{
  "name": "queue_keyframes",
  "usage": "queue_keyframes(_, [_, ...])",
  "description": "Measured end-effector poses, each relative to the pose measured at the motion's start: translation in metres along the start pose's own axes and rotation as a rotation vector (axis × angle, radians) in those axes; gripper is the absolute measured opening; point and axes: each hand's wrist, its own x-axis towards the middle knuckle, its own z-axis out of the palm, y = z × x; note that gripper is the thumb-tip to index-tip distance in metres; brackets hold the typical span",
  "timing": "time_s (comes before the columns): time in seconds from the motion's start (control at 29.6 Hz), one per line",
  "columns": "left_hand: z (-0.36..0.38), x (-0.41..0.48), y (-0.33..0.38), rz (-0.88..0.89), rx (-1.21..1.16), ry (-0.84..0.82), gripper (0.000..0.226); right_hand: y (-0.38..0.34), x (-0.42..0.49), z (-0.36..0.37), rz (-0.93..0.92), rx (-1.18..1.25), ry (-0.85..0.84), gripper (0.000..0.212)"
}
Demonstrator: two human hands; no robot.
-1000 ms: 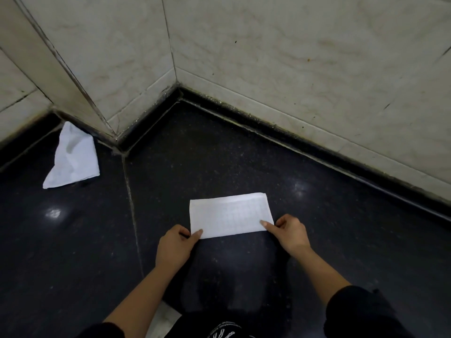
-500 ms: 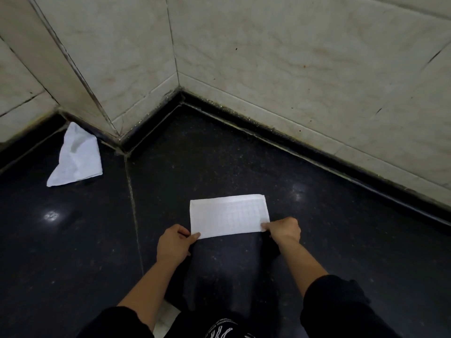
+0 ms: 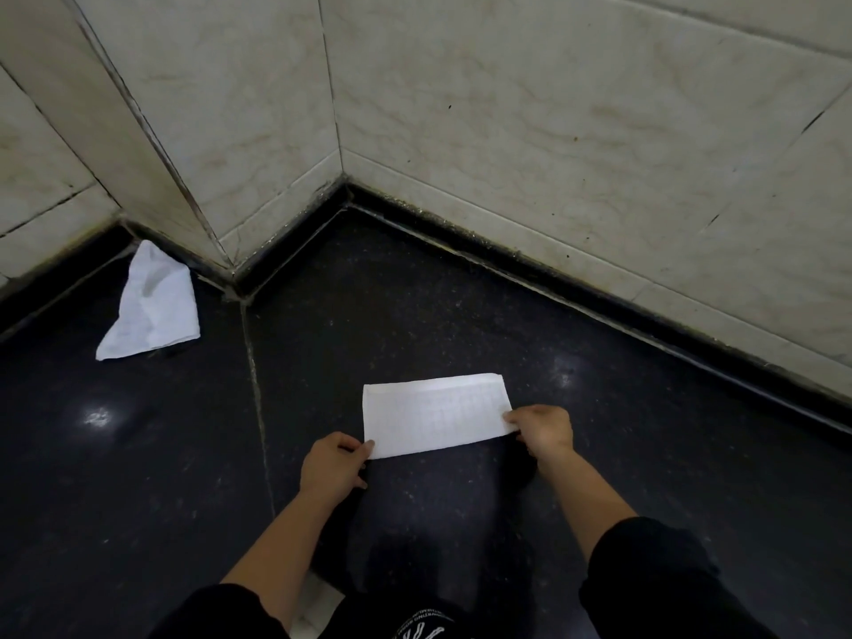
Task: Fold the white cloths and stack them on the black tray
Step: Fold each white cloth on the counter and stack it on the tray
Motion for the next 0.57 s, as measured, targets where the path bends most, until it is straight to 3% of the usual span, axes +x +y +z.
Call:
queue_keyframes(0.27, [-0.002, -0.002, 0.002, 0.015, -0.018, -0.011, 0.018, -0.029, -0.026, 0.032, -0.196, -0.004, -0.16, 0.007])
queue_keyframes(0.57, [-0.004, 0.004, -0.001, -0.023, -0.11, -0.028, 0.016, -0.039, -0.055, 0.1, -0.319, -0.361, -0.303, 0.022])
